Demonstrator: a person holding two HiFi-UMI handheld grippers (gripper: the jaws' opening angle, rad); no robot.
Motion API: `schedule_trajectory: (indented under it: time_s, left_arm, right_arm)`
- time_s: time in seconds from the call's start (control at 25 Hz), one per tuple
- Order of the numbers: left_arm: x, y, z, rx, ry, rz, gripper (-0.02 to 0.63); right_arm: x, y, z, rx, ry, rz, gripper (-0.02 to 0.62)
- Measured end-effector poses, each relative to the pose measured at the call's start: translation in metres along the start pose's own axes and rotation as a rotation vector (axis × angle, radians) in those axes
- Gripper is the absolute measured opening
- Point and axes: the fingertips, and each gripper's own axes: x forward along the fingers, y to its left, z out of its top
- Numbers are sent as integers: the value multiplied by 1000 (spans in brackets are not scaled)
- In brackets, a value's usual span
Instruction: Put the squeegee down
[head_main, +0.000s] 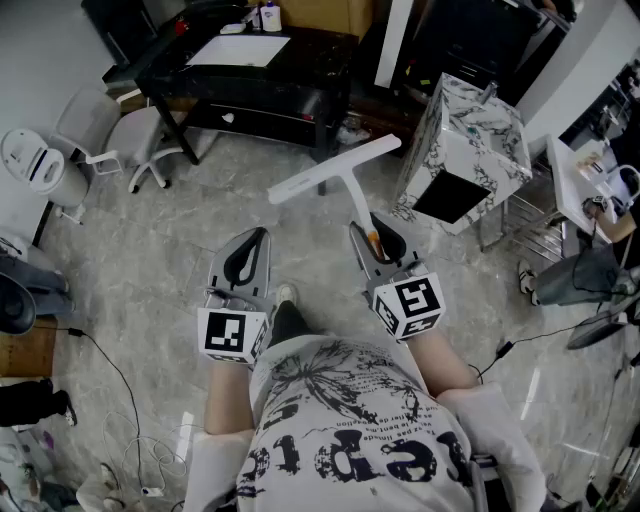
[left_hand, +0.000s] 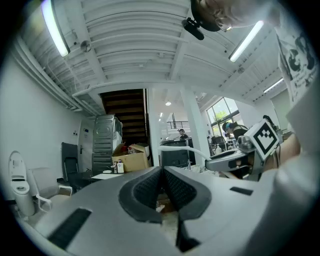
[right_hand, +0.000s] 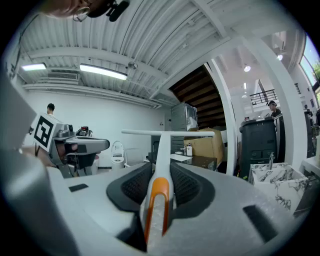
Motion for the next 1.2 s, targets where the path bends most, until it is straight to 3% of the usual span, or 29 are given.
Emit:
schedule_trajectory:
  time_s: [0.72,0.96,1.2]
  left_arm:
    - [9,10,-9,-15,41,39,11]
    - [34,40,-16,-26,44,59,11]
    - [77,97,-37,-41,53,57,11]
  right_arm:
    - [19,-12,-1,53,-2,62,107]
    - [62,-20,-9,55,19,74,107]
    - [131,-26,-17,47,49,60,107]
